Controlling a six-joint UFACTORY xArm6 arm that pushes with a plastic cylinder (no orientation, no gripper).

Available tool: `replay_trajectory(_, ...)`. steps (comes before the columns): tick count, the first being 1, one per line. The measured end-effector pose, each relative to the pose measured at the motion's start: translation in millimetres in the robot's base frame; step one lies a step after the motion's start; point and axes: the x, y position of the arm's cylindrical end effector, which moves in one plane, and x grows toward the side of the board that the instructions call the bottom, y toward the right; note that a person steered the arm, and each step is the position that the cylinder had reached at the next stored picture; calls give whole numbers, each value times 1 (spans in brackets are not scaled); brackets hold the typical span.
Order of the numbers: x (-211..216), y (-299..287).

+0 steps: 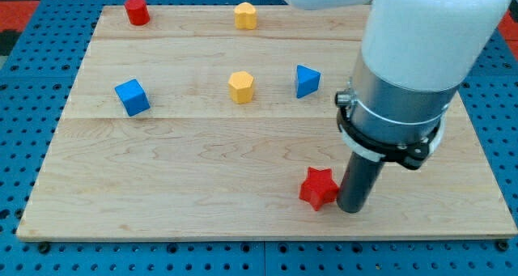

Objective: Move the red star closer to the blue triangle

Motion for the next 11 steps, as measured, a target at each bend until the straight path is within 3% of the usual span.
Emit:
replay_trajectory(2, -54, -74)
replay_trajectory(3, -59, -102)
replay_trajectory(4, -18, -101)
replay_trajectory(5, -27, -141)
replay_trajectory(7, -160, -157)
replay_trajectory(8, -197, -157)
replay_trajectory(10, -173, -154)
replay_trajectory(11, -179, -123)
